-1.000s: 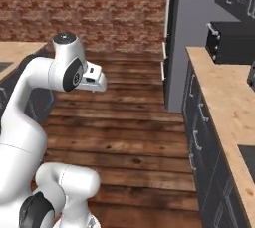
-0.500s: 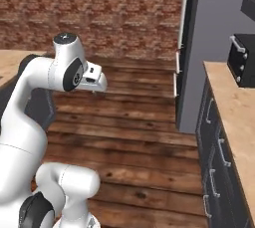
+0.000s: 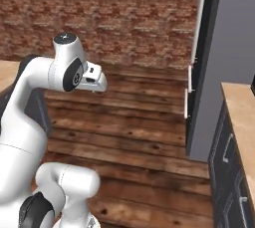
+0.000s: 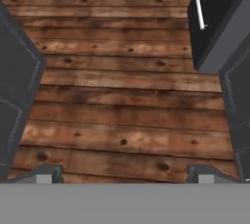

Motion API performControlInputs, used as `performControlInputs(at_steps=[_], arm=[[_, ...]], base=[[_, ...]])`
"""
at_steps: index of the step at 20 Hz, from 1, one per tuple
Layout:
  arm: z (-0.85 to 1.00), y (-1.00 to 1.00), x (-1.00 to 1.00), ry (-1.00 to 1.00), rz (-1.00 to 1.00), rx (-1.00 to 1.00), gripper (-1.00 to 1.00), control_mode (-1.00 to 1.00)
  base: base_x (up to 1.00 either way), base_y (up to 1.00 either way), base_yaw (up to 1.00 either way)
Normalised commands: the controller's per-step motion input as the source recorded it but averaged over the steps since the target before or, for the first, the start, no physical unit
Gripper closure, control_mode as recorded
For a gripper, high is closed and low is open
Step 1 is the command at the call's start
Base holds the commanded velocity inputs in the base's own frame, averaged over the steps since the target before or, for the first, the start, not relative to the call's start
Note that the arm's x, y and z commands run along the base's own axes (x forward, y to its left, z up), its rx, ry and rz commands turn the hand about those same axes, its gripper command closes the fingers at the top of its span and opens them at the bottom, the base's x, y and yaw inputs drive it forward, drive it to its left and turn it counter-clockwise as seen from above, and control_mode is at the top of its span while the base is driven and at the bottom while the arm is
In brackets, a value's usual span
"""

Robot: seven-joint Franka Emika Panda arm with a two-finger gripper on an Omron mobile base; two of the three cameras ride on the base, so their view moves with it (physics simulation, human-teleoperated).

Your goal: Retrieve the chicken drumstick from the fridge and place it on the saucepan with marinade on the stove.

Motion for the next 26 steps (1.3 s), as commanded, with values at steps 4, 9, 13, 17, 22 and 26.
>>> performControlInputs(at_steps=[4, 9, 13, 17, 22, 26], arm=[[0.00, 0.00, 0.00, 0.00, 0.00, 0.00, -1.00, 1.00], [0.00, 0.00, 0.00, 0.00, 0.00, 0.00, -1.00, 1.00], [0.00, 0.00, 0.00, 0.00, 0.00, 0.00, -1.00, 1.00], [0.00, 0.00, 0.00, 0.00, 0.00, 0.00, -1.00, 1.00], [0.00, 0.00, 0.00, 0.00, 0.00, 0.00, -1.00, 1.00], [0.00, 0.00, 0.00, 0.00, 0.00, 0.00, -1.00, 1.00]], base=[[1.00, 0.19, 0.15], [1.00, 0.23, 0.14], [1.00, 0.29, 0.12], [1.00, 0.34, 0.10], [1.00, 0.38, 0.09], [1.00, 0.34, 0.09]])
